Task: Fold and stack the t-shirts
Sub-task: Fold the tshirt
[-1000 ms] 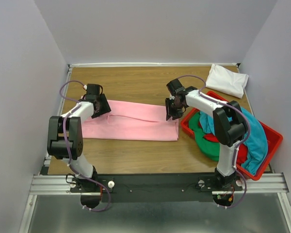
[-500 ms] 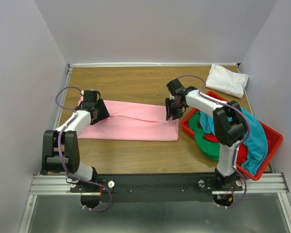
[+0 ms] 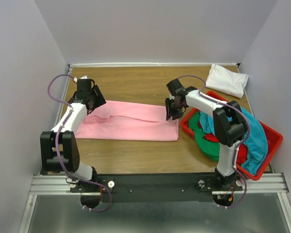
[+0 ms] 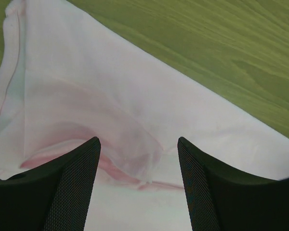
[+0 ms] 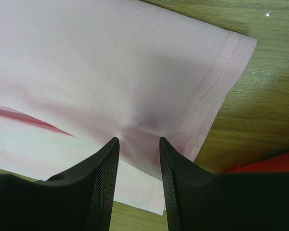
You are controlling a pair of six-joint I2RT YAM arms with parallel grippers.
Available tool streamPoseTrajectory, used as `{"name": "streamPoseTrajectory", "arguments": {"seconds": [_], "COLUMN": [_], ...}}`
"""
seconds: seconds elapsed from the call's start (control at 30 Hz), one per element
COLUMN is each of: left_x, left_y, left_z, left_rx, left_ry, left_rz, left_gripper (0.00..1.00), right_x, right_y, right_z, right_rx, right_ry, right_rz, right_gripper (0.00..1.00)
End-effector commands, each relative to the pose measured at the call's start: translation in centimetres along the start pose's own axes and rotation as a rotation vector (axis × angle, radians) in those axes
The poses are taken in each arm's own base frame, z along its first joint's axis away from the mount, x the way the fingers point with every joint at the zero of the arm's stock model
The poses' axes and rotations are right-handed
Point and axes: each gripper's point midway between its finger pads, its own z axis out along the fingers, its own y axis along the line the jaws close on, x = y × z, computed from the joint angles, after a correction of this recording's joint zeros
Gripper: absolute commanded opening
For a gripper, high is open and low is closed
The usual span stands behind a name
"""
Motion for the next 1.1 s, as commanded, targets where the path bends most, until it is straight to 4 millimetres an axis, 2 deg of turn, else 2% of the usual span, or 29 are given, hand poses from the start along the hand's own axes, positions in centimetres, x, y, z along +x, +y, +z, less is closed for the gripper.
{"name": "streamPoseTrajectory", "arguments": {"seconds": [0.0,0.17,0.27,0.57,0.83,0.97,1.07], "left_x": [0.0,0.9,2.7,6.0,6.5,7.4,7.2], "left_y": [2.0,2.6,3.5,5.0,4.6,4.6,4.6], "left_z": [3.1,5.2,5.5,3.9,1.9,1.4,0.7], "left_rx": [-0.077,-0.087,-0.109,-0.122,-0.089,-0.075,-0.073], "left_ry": [0.008,0.031,0.067,0.106,0.094,0.119,0.111], "left_rz": [0.014,0.041,0.051,0.048,0.022,0.018,0.015], "left_gripper": [0.73,0.73,0.73,0.74,0.73,0.73,0.74], "right_x": [0.0,0.0,0.1,0.0,0.1,-0.1,-1.1], "right_y": [0.2,0.2,0.2,0.3,0.4,0.5,0.6], "right_z": [-0.3,-0.4,-0.4,0.1,0.3,0.2,-0.5], "right_rx": [0.0,0.002,0.001,-0.004,-0.008,-0.008,-0.005], "right_ry": [-0.012,-0.018,-0.016,-0.002,0.004,-0.003,-0.036], "right_rz": [-0.004,-0.003,0.002,0.001,-0.005,-0.007,-0.015], "right_gripper": [0.46,0.46,0.46,0.47,0.46,0.46,0.46]}}
